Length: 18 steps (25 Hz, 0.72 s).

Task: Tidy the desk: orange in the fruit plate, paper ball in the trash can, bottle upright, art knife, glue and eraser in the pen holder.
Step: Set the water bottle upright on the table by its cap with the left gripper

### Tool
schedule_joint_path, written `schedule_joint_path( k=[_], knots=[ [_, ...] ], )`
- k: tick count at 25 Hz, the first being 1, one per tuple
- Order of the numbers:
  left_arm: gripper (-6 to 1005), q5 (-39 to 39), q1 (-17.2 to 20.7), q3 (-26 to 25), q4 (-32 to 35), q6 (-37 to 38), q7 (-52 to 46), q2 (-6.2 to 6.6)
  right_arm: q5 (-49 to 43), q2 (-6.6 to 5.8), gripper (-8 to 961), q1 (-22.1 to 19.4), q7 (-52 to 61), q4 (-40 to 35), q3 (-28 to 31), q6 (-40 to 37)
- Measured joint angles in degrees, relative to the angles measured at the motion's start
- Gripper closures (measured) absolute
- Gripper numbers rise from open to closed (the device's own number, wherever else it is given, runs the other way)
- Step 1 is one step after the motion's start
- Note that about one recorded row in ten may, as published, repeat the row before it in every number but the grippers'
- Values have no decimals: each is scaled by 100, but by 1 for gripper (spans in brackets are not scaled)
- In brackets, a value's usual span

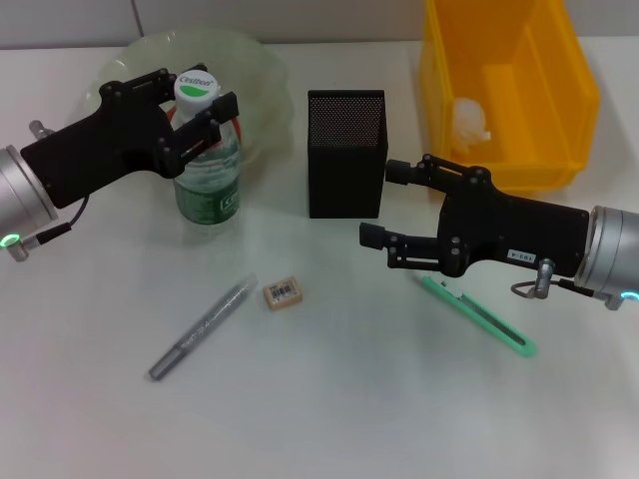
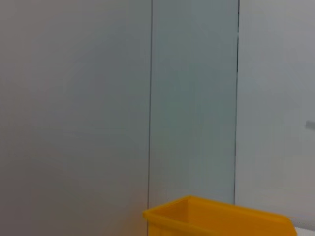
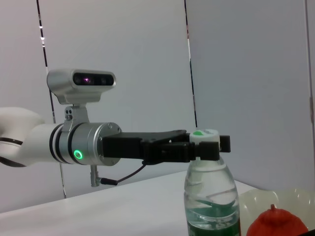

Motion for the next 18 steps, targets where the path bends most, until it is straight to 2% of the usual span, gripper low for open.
schedule_joint_path(
  k=[18],
  knots=[
    [551,-54,-72,-31,-285,-269,138,-15,2,-14,102,24,0,-13,-5,31]
  ],
)
